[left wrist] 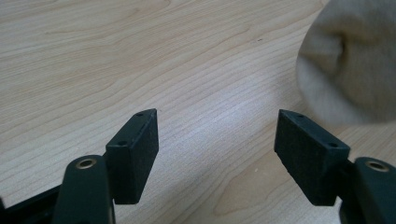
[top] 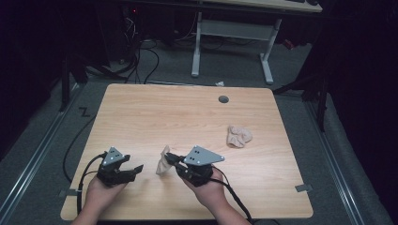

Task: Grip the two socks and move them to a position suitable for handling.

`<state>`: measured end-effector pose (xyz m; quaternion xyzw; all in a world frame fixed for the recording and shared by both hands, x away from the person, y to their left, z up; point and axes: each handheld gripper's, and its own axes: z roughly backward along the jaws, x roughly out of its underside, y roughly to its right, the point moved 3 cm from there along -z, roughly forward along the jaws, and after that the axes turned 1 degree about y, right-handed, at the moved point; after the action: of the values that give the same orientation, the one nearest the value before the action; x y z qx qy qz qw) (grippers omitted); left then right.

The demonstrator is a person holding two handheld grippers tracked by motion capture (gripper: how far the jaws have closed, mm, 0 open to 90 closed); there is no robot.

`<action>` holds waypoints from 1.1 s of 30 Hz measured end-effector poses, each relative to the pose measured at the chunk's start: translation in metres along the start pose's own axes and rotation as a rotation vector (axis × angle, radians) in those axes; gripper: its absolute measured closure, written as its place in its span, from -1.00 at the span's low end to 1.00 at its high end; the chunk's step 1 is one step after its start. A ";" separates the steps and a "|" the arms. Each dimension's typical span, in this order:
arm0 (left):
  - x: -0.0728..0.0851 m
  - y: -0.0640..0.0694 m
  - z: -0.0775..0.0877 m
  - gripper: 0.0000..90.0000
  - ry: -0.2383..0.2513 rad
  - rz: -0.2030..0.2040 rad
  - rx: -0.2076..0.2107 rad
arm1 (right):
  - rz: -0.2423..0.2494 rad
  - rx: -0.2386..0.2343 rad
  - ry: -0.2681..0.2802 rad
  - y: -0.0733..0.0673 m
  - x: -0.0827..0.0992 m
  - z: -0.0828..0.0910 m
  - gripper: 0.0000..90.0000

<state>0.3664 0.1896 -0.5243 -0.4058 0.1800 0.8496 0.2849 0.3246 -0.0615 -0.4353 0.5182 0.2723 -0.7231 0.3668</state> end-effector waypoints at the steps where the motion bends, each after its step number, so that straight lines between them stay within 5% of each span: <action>1: 0.000 0.000 0.000 -0.31 0.000 0.001 0.000 | 0.003 -0.009 -0.002 -0.003 0.002 -0.002 0.93; 9: 0.000 0.000 0.000 -0.31 0.000 0.001 0.001 | -0.021 -0.015 -0.073 -0.002 0.028 -0.007 0.93; 17: 0.000 0.003 -0.002 -0.27 -0.009 0.002 0.019 | -0.061 0.017 -0.125 0.010 0.057 0.008 0.93; 33: -0.005 0.040 -0.021 -0.05 -0.043 -0.065 0.108 | -0.084 0.095 -0.246 0.034 0.096 0.036 0.92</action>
<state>0.3556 0.1455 -0.5305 -0.3772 0.2063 0.8374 0.3376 0.3134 -0.1327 -0.5152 0.4307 0.2123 -0.8078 0.3418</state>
